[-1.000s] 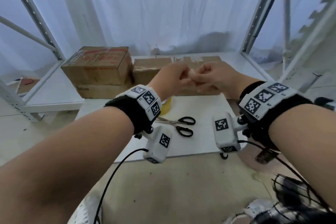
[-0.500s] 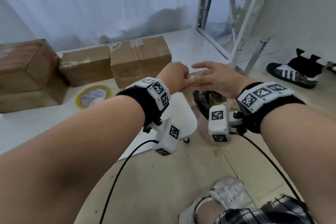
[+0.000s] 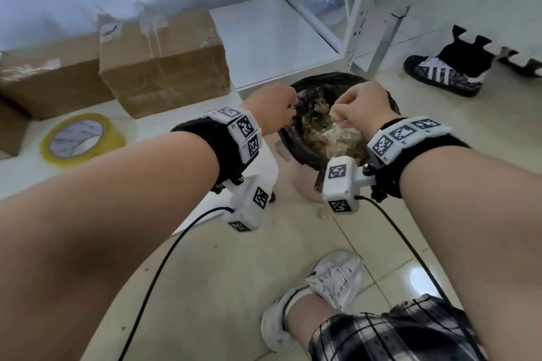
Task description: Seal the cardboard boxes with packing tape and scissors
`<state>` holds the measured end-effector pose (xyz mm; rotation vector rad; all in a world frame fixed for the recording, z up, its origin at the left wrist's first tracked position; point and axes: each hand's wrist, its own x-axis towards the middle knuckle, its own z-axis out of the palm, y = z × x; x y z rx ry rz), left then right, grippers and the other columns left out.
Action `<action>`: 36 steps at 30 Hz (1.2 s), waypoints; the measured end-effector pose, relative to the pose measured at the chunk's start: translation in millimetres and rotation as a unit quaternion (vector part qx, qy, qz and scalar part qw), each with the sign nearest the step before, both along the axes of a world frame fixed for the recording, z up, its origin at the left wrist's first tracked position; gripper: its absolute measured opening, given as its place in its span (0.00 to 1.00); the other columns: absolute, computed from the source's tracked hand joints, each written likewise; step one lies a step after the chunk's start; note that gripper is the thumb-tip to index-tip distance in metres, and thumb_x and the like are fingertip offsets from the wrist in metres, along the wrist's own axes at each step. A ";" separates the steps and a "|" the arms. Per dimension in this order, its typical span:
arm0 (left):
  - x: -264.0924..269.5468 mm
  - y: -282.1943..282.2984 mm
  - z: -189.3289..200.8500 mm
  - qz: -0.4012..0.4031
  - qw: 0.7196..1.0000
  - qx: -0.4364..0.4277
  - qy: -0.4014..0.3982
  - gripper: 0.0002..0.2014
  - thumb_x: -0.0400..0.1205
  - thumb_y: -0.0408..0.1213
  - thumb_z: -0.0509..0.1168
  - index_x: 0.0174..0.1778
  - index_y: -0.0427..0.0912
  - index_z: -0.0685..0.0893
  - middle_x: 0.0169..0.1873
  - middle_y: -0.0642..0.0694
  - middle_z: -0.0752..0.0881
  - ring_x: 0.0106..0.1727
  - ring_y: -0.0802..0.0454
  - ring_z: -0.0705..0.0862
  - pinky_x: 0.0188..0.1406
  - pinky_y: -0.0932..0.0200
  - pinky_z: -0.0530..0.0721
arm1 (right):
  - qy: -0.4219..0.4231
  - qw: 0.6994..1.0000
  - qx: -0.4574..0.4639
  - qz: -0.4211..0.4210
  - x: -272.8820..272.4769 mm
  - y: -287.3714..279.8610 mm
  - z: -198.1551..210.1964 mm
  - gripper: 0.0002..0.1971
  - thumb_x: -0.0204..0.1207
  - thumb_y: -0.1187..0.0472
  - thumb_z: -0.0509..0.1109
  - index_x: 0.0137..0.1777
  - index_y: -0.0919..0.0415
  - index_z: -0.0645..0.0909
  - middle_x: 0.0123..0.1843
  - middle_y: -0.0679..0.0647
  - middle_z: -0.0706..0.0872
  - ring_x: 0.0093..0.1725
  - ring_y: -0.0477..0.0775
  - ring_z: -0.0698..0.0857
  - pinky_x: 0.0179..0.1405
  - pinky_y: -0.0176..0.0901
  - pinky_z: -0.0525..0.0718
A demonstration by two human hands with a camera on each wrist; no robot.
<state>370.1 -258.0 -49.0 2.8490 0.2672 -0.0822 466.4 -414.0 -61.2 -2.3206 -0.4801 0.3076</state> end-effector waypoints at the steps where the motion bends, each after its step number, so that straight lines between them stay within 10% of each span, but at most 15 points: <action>1: 0.3 -0.7 -0.3 0.001 1.000 0.002 -0.003 0.15 0.85 0.37 0.59 0.65 0.36 0.80 0.61 0.39 0.82 0.62 0.41 0.79 0.55 0.55 0.73 | -0.009 1.000 -0.005 -0.004 0.2 -0.4 -1.5 0.05 0.73 0.66 0.74 0.37 0.62 0.86 0.40 0.58 0.89 0.42 0.57 0.89 0.53 0.49 0.87; 7: 2.6 -8.8 -1.3 0.000 1.000 -0.011 -0.003 0.14 0.85 0.39 0.59 0.60 0.36 0.82 0.57 0.40 0.84 0.59 0.41 0.82 0.59 0.49 0.79 | -0.094 0.991 -0.094 -0.012 1.9 -0.1 -10.2 0.21 0.80 0.55 0.70 0.26 0.65 0.77 0.29 0.55 0.80 0.32 0.52 0.79 0.40 0.43 0.74; 12: 1.5 -7.4 0.1 -0.002 1.000 -0.014 -0.004 0.14 0.86 0.40 0.58 0.63 0.39 0.80 0.60 0.41 0.83 0.61 0.42 0.81 0.60 0.50 0.79 | -0.070 0.984 -0.161 -0.008 8.7 1.6 -23.6 0.09 0.79 0.69 0.64 0.38 0.69 0.81 0.40 0.63 0.83 0.48 0.63 0.84 0.41 0.44 0.75; 18: -1.9 0.7 -1.5 0.007 1.000 -0.018 -0.007 0.14 0.86 0.43 0.59 0.63 0.42 0.80 0.59 0.43 0.83 0.59 0.44 0.80 0.59 0.51 0.79 | -0.059 0.988 -0.145 -0.009 3.7 1.8 -21.2 0.25 0.79 0.52 0.67 0.23 0.63 0.68 0.23 0.55 0.71 0.27 0.57 0.75 0.30 0.45 0.71; 25: -5.4 5.0 0.1 0.007 1.000 -0.012 -0.009 0.13 0.86 0.43 0.58 0.61 0.42 0.81 0.58 0.44 0.83 0.59 0.45 0.80 0.56 0.54 0.77 | -0.050 0.983 -0.179 0.005 1.2 5.9 -21.9 0.09 0.77 0.69 0.62 0.46 0.68 0.85 0.47 0.59 0.85 0.50 0.62 0.84 0.52 0.47 0.83; 31: -5.7 9.2 1.5 -0.003 1.000 -0.009 -0.017 0.13 0.87 0.42 0.58 0.60 0.40 0.82 0.58 0.44 0.84 0.59 0.47 0.80 0.49 0.60 0.70 | -0.063 0.982 -0.180 0.001 0.5 7.4 -23.0 0.19 0.78 0.59 0.64 0.26 0.64 0.71 0.25 0.56 0.75 0.27 0.57 0.76 0.28 0.43 0.72; 36: -8.9 13.9 5.2 0.006 1.000 -0.002 -0.008 0.13 0.87 0.42 0.57 0.59 0.40 0.83 0.57 0.43 0.84 0.57 0.45 0.81 0.53 0.55 0.78 | -0.082 0.982 -0.166 0.024 1.6 17.0 -16.2 0.19 0.79 0.59 0.61 0.26 0.63 0.68 0.25 0.55 0.73 0.27 0.56 0.74 0.26 0.43 0.66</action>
